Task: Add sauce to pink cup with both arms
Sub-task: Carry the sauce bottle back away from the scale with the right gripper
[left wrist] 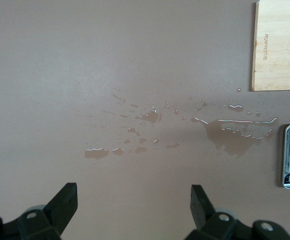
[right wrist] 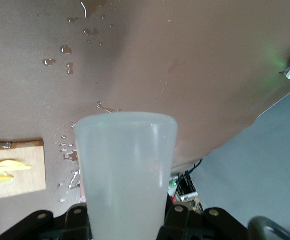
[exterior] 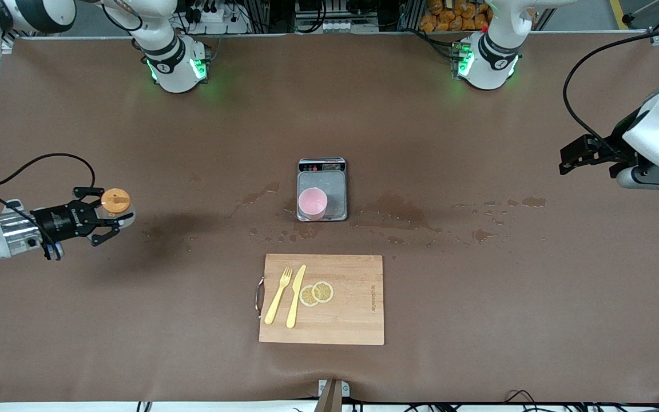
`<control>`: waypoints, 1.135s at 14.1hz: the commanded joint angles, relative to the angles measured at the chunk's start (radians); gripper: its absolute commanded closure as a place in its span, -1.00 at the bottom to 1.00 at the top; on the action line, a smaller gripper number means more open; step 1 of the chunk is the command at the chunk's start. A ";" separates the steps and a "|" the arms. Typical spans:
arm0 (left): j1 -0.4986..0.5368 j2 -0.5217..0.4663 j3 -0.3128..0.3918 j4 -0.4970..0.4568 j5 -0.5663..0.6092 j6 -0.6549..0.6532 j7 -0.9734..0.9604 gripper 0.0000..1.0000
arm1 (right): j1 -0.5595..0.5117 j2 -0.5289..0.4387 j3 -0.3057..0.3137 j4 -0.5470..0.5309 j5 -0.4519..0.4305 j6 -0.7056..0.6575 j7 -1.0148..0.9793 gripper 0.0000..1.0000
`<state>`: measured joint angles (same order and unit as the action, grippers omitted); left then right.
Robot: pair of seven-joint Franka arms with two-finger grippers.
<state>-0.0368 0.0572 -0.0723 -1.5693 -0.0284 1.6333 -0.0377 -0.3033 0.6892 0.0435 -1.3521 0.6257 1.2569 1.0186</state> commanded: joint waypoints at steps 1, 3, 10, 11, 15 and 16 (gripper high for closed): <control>0.000 -0.002 -0.007 0.020 -0.015 -0.018 -0.010 -1.00 | -0.083 0.061 0.018 0.002 0.077 -0.048 -0.092 0.11; 0.002 -0.002 -0.020 0.026 -0.011 -0.018 -0.007 -1.00 | -0.115 0.098 0.018 0.002 0.091 -0.060 -0.145 0.11; 0.014 0.003 -0.018 0.037 -0.004 -0.015 0.009 -1.00 | -0.215 0.266 0.018 0.001 0.158 -0.073 -0.317 0.10; 0.008 0.003 -0.018 0.037 -0.002 -0.015 0.009 -1.00 | -0.215 0.273 0.016 0.001 0.158 -0.073 -0.316 0.10; 0.006 0.001 -0.018 0.037 -0.004 -0.015 0.008 -1.00 | -0.227 0.331 0.016 -0.002 0.160 -0.073 -0.382 0.01; -0.004 0.000 -0.027 0.038 0.005 -0.015 0.007 -1.00 | -0.227 0.335 0.015 -0.001 0.160 -0.068 -0.388 0.00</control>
<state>-0.0315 0.0570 -0.0892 -1.5468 -0.0284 1.6316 -0.0356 -0.5120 1.0107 0.0429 -1.3629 0.7619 1.2097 0.6506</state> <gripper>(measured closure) 0.000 0.502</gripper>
